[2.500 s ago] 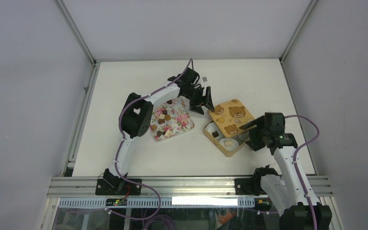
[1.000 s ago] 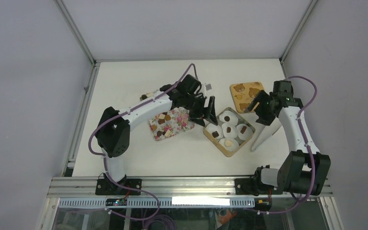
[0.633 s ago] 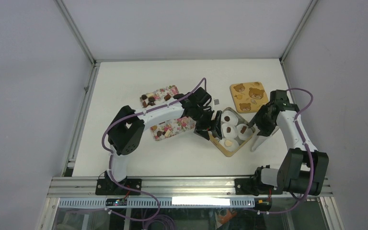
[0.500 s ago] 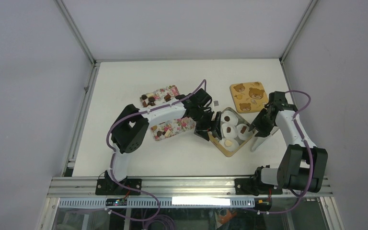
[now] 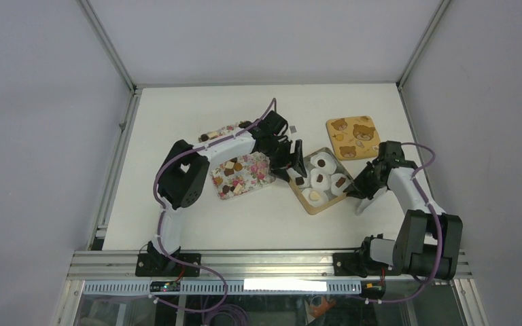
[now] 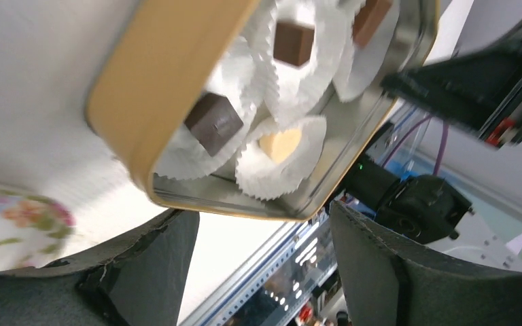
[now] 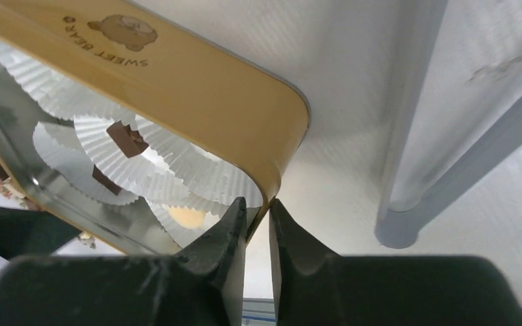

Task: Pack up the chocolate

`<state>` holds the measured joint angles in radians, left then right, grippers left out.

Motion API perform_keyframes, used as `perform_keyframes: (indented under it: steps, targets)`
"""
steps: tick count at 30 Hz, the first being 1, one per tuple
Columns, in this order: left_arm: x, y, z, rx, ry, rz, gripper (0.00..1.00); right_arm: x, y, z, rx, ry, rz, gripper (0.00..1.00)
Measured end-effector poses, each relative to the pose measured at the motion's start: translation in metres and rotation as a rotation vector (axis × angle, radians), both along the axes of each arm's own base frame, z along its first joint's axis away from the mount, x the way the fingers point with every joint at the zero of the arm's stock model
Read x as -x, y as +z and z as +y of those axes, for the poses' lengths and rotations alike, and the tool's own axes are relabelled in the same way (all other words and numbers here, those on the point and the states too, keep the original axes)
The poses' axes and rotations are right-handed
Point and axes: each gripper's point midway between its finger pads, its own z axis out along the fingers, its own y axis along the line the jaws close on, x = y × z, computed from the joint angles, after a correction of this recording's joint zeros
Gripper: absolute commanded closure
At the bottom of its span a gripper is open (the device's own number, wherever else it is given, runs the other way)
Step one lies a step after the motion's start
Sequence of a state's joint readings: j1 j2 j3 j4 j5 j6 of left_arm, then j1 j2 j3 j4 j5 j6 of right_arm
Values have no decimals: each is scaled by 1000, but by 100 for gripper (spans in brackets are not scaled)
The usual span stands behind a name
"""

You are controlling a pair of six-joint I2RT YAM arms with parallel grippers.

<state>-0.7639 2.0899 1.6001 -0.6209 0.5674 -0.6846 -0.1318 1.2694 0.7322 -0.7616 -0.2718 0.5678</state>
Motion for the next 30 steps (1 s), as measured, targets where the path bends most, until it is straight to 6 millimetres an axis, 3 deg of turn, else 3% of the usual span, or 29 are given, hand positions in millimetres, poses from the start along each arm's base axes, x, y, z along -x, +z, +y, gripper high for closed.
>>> perform_keyframes:
  steps: [2,3,7,9,12,16,20,23,25,28,30]
  targets:
    - [-18,4,7,2,38,-19,26,2,1,7,-26,-13,-14,82]
    - [-26,6,10,4,56,-26,26,3,1,11,-36,-13,-17,76]
    - [-51,14,20,5,99,-52,24,11,5,26,-61,18,-15,43]
    - [-59,17,24,-5,111,-73,22,15,12,26,-43,37,-23,32]
    - [-63,20,28,-22,110,-99,20,9,36,12,45,46,-80,29]
    - [-66,30,30,-40,104,-127,14,-28,89,-14,180,29,-237,28]
    - [-85,68,19,11,112,-215,10,-72,117,-39,249,-11,-293,26]
    - [-109,107,3,81,128,-312,9,-117,115,-59,273,-32,-258,24]
    - [-123,120,-6,115,136,-356,9,-146,104,-73,280,-47,-233,23]
    - [-144,119,-19,148,153,-377,9,-178,78,-100,280,-85,-174,22]
    - [-155,102,-24,148,167,-353,9,-191,61,-119,274,-116,-136,21]
